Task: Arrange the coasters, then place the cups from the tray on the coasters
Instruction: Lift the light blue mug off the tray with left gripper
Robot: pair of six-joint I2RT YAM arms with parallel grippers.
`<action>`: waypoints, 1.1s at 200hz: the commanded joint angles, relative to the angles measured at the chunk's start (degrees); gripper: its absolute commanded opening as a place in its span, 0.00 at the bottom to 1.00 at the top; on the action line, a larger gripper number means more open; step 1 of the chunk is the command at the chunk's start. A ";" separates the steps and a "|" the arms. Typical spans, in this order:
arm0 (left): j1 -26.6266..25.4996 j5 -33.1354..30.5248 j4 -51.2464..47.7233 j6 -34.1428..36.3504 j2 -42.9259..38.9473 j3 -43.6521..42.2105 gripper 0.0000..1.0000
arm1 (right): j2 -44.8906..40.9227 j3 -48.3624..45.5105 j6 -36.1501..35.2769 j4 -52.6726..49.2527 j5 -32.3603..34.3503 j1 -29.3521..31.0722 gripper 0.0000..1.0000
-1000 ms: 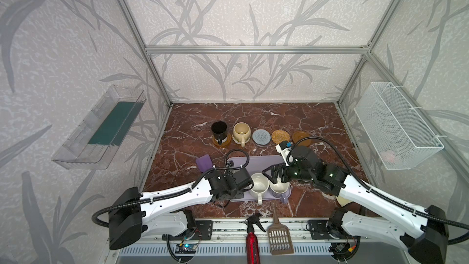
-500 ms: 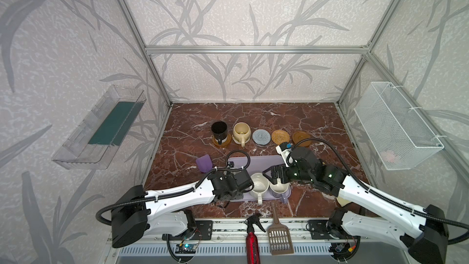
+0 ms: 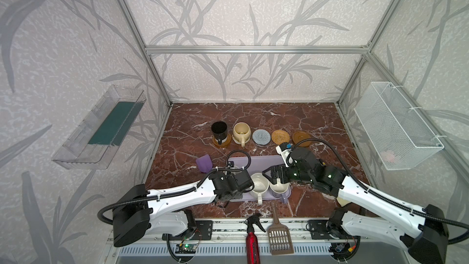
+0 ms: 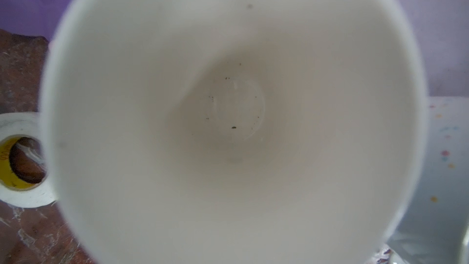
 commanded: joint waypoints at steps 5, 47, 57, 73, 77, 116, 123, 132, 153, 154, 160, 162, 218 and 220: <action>-0.07 -3.83 -2.69 0.52 0.84 2.39 0.05 | -0.01 -1.08 -0.99 3.08 -1.95 0.11 0.99; -0.07 -5.23 -4.57 1.07 1.56 5.41 0.00 | 1.11 -1.90 -4.31 8.20 -7.37 0.11 0.99; -0.02 -5.57 -4.39 1.51 1.46 6.10 0.00 | 1.52 -1.75 -4.71 9.17 -7.75 0.04 0.99; -0.02 -6.33 -4.22 2.22 1.04 7.00 0.00 | 2.30 -1.07 -5.28 9.25 -7.61 0.03 0.99; -0.05 -6.68 -4.24 2.30 0.95 7.26 0.00 | 2.47 -0.89 -5.37 9.29 -7.52 0.02 1.00; 0.07 -8.86 -5.25 3.62 -0.87 9.13 0.00 | 2.82 0.29 -5.21 9.64 -5.31 -0.11 1.00; 0.18 -9.12 -5.57 3.72 -1.30 9.38 0.00 | 2.80 0.41 -5.22 9.94 -5.21 -0.06 1.00; 0.37 -9.43 -6.06 3.76 -1.87 9.87 0.00 | 2.80 0.55 -5.17 10.25 -5.31 -0.06 1.00; 0.88 -9.16 -6.64 4.78 -3.02 11.18 0.00 | 3.10 0.90 -4.57 10.78 -4.94 -0.24 0.99; 0.93 -9.13 -6.66 4.87 -3.06 11.27 0.00 | 3.08 0.90 -4.54 10.81 -4.94 -0.28 0.99; 1.28 -8.96 -6.88 5.38 -3.42 11.91 0.00 | 3.02 0.89 -4.44 11.00 -4.68 -0.40 0.99; 1.32 -8.85 -6.93 5.57 -3.51 12.06 0.00 | 2.95 0.89 -4.43 11.11 -4.51 -0.45 0.99; 6.42 -6.15 -6.88 13.05 -4.89 18.49 0.00 | 1.49 3.81 -5.59 8.86 -3.55 -4.19 0.99; 6.60 -5.97 -6.80 13.37 -4.85 18.83 0.00 | 1.44 3.89 -5.65 8.73 -3.50 -4.33 0.99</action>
